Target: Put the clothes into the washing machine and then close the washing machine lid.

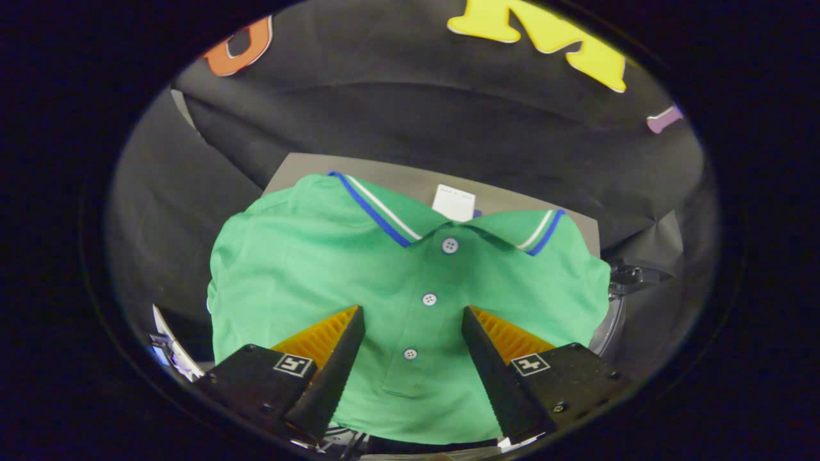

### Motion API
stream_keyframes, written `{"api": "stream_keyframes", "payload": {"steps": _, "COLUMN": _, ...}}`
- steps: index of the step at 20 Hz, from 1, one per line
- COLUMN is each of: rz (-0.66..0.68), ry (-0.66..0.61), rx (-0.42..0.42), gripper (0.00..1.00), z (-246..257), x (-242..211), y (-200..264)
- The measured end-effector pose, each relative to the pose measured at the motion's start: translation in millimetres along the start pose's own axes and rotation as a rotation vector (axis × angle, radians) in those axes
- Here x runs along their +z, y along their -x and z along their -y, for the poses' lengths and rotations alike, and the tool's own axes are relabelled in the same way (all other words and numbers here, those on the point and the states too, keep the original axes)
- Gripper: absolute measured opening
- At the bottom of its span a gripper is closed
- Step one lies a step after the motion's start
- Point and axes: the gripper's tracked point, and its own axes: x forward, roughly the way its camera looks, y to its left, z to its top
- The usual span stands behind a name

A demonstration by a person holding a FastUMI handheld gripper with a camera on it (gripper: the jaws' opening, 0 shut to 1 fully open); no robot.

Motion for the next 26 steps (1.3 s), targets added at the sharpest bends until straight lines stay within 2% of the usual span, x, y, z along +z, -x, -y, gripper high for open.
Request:
{"api": "stream_keyframes", "payload": {"steps": 3, "rz": -0.038, "ry": -0.067, "rx": -0.002, "gripper": 0.94, "z": -2.4, "x": -0.8, "y": 1.8}}
{"api": "stream_keyframes", "payload": {"steps": 6, "rz": -0.074, "ry": -0.016, "rx": 0.002, "gripper": 0.89, "z": -2.2, "x": -2.6, "y": 3.1}}
{"api": "stream_keyframes", "payload": {"steps": 7, "rz": -0.079, "ry": -0.017, "rx": 0.003, "gripper": 0.84, "z": -2.1, "x": -2.7, "y": 3.9}}
{"api": "stream_keyframes", "payload": {"steps": 9, "rz": -0.080, "ry": -0.034, "rx": 0.005, "gripper": 0.72, "z": 0.3, "x": -2.8, "y": 2.4}}
{"api": "stream_keyframes", "payload": {"steps": 12, "rz": -0.050, "ry": -0.084, "rx": 0.006, "gripper": 0.33, "z": 3.3, "x": 2.1, "y": 2.7}}
{"api": "stream_keyframes", "payload": {"steps": 16, "rz": -0.051, "ry": -0.147, "rx": 0.085, "gripper": 0.08, "z": 3.2, "x": 1.3, "y": 7.3}}
{"api": "stream_keyframes", "payload": {"steps": 20, "rz": -0.081, "ry": -0.166, "rx": 0.153, "gripper": 0.07, "z": -1.8, "x": 6.9, "y": 9.6}}
{"api": "stream_keyframes", "payload": {"steps": 26, "rz": -0.031, "ry": -0.170, "rx": 0.214, "gripper": 0.06, "z": -5.2, "x": 10.2, "y": 27.8}}
